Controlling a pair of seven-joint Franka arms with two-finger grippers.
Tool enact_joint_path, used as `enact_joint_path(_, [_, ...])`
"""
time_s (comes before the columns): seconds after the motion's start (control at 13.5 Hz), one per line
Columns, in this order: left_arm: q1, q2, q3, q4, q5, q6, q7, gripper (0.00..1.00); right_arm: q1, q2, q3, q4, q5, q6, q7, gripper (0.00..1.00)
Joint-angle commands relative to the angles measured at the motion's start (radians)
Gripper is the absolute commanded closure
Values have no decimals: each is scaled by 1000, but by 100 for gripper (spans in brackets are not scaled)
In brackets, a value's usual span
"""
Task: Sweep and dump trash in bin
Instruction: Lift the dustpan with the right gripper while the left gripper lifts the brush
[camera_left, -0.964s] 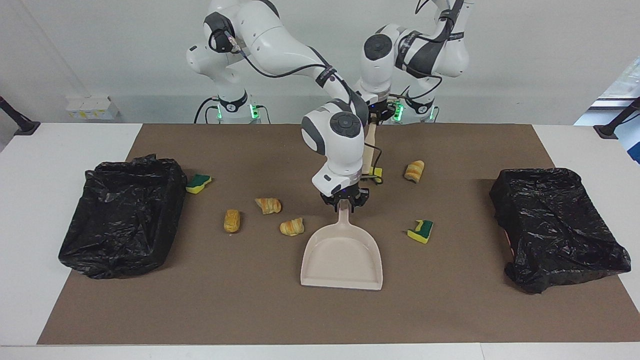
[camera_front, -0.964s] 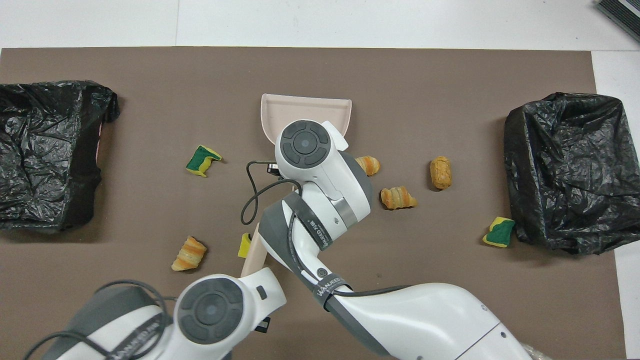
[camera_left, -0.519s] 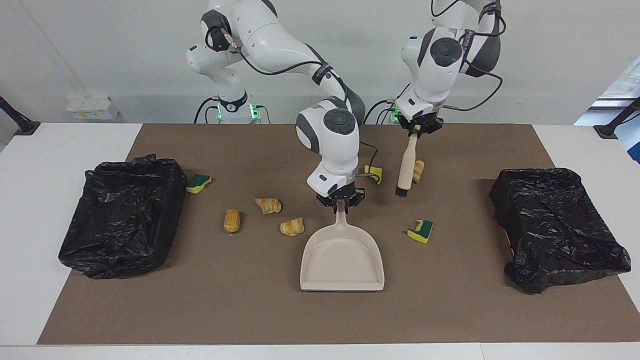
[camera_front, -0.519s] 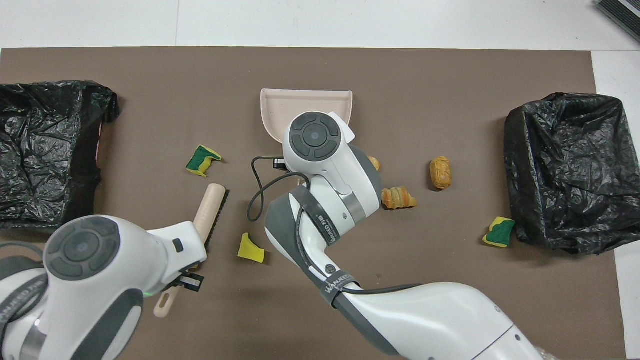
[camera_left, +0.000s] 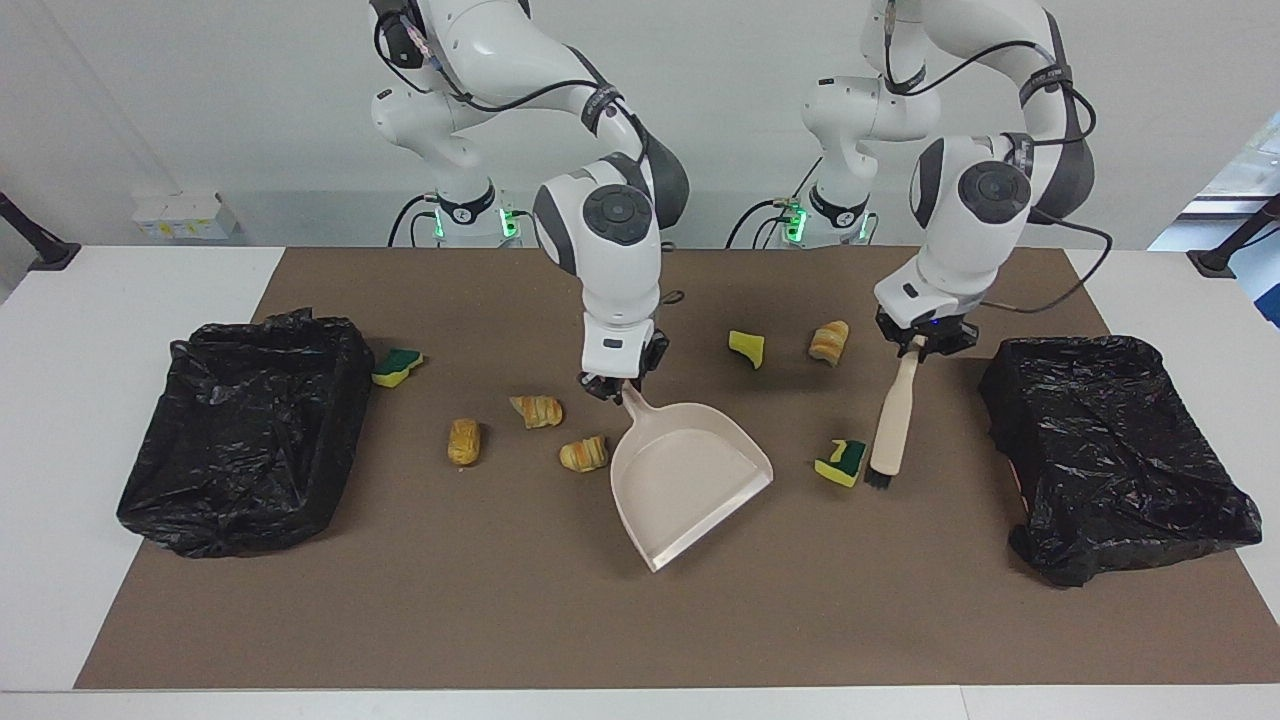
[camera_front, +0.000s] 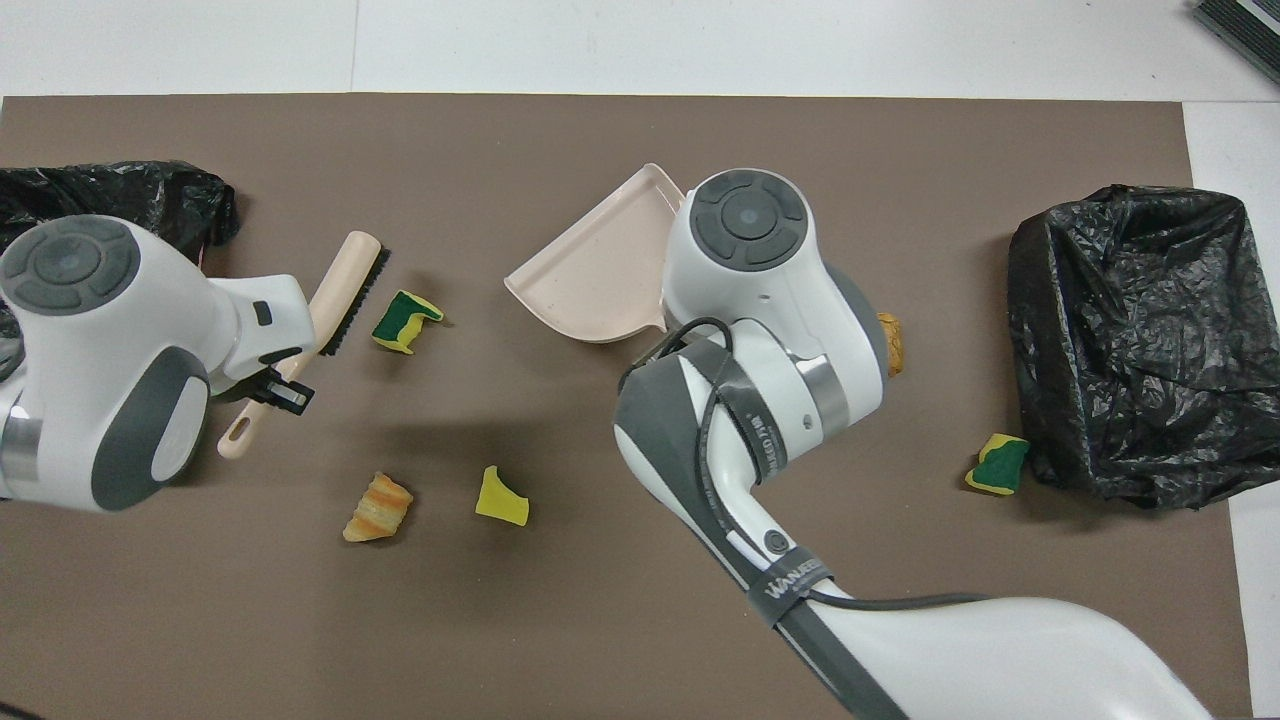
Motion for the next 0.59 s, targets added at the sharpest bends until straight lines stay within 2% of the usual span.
enact_joint_path(0.0, [42, 152, -13, 167, 36, 15, 86, 100, -22, -88, 3, -51, 8, -100, -228, 100])
enact_joint_path(0.15, [51, 189, -13, 180, 36, 41, 133, 100, -39, -120, 3, -79, -50, -162, -371, 100])
enact_joint_path(0.3, [51, 175, -15, 144, 33, 46, 207, 100, -37, -169, 4, -168, -98, -162, -549, 100])
enact_joint_path(0.52, [37, 137, -18, 88, 30, 24, 241, 100, -30, -212, 3, -249, -118, -138, -674, 100])
